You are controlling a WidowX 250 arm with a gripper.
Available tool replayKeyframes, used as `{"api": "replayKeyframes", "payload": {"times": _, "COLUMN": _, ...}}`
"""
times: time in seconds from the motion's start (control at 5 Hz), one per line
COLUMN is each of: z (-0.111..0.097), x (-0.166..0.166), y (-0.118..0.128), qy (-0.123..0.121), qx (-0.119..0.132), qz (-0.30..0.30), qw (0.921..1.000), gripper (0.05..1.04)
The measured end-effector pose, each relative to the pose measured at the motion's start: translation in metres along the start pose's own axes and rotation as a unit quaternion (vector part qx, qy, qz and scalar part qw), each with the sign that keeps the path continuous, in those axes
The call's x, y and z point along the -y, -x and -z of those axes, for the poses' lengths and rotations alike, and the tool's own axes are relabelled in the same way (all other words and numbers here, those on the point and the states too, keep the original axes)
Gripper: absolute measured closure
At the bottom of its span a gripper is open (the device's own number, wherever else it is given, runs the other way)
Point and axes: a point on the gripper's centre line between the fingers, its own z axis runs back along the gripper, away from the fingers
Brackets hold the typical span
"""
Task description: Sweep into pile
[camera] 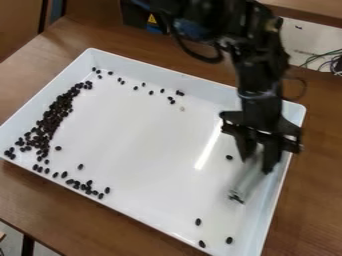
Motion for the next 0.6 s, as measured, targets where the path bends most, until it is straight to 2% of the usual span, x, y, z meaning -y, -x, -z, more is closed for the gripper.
{"api": "replayKeyframes", "payload": {"times": 0.4, "z": 0.025, "x": 0.012, "y": -0.021, "qy": 0.014, "qx": -0.033, "qz": -0.018, "qw": 0.9992, "gripper": 0.733}}
{"api": "replayKeyframes", "payload": {"times": 0.6, "z": 0.022, "x": -0.004, "y": -0.025, "qy": 0.029, "qx": -0.029, "qz": -0.041, "qw": 0.9983, "gripper": 0.733}}
